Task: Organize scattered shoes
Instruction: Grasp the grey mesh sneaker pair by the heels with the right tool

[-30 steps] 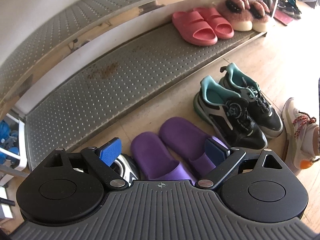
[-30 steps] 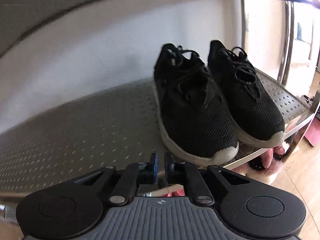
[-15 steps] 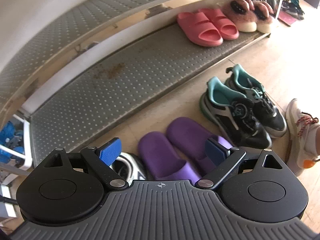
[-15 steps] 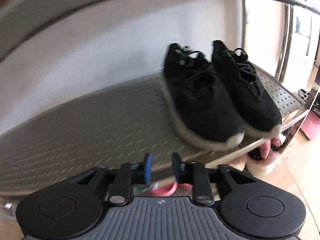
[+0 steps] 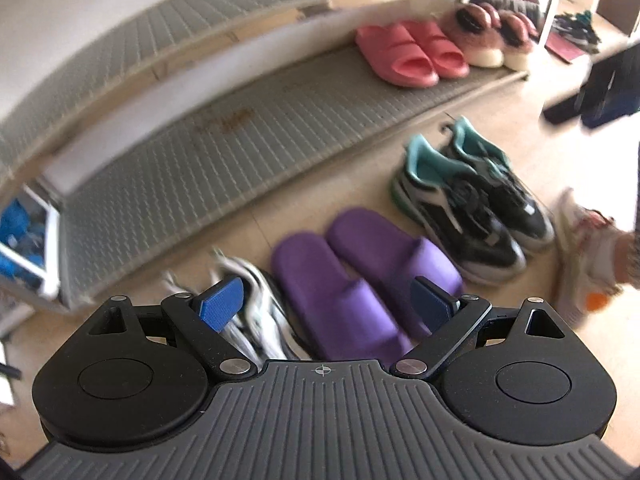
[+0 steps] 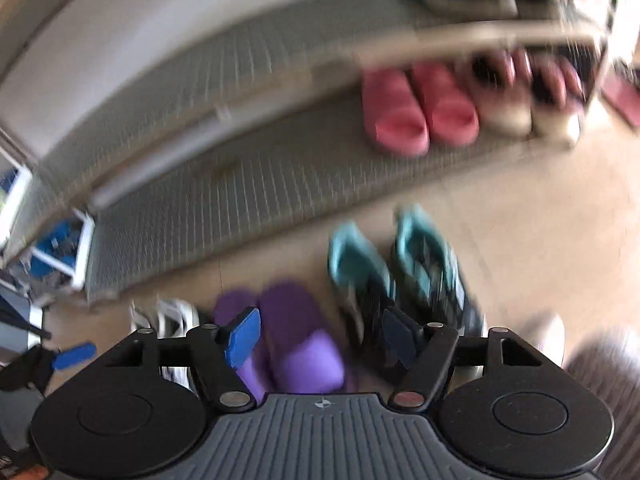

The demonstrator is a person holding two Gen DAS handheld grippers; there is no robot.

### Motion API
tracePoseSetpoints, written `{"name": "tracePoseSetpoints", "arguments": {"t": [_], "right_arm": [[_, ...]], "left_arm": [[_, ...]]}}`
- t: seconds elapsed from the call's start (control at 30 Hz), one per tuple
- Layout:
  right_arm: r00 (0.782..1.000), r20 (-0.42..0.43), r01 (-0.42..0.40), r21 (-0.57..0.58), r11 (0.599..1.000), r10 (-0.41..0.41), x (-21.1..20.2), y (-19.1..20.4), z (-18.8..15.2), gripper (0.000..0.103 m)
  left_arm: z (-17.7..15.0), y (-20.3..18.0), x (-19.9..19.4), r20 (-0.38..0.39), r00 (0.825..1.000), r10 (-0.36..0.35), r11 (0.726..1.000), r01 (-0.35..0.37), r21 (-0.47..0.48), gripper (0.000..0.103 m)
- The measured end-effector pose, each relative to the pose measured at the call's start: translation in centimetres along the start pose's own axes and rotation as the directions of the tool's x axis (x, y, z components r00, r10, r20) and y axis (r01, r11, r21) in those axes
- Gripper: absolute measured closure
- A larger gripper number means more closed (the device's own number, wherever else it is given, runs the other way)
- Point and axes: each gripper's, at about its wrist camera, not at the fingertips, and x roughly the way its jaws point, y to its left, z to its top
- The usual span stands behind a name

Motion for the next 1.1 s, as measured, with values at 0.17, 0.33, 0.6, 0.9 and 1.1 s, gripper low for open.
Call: {"name": "tracePoseSetpoints", "arguments": {"t": [0.17,0.33,0.6,0.9,1.1], "right_arm": [[0.993,-0.113,0.024,-0.058,0.998,-0.031,2.4,2.7,-4.6,0.038],[0.948,-0.316,-0.042,-0.014,0.999,0.036,5.9,5.0,-9.6,0.065],[0.875,-0.471,-0.141,-0.024,0.99,0.113,11.3,11.4,-17.4,0.064],[0.862,-0.507,-0.052,-0.105,0.993,-0.008,16.4,13.7,-19.4,0.056],[0.852,-0.523,-0.05,-0.129,0.99,-0.025,19.0,14.9,-20.7,0.052]], "left_arm": [[-2.9,0.3,-1.8,-0.088,0.996,0.01,0.997,-0.017,-0.074,0.011],[-5.6,2.7,-3.4,-0.124,0.99,0.066,0.985,-0.085,-0.152,0.01],[-8.7,6.1,-3.6,-0.191,0.975,0.11,0.959,-0.155,-0.238,0.011],[-8.1,6.5,-0.6,-0.284,0.955,0.087,0.976,-0.139,-0.167,0.01],[-6.7,8.4,-0.6,-0.269,0.959,0.087,0.962,-0.151,-0.228,0.01]]}}
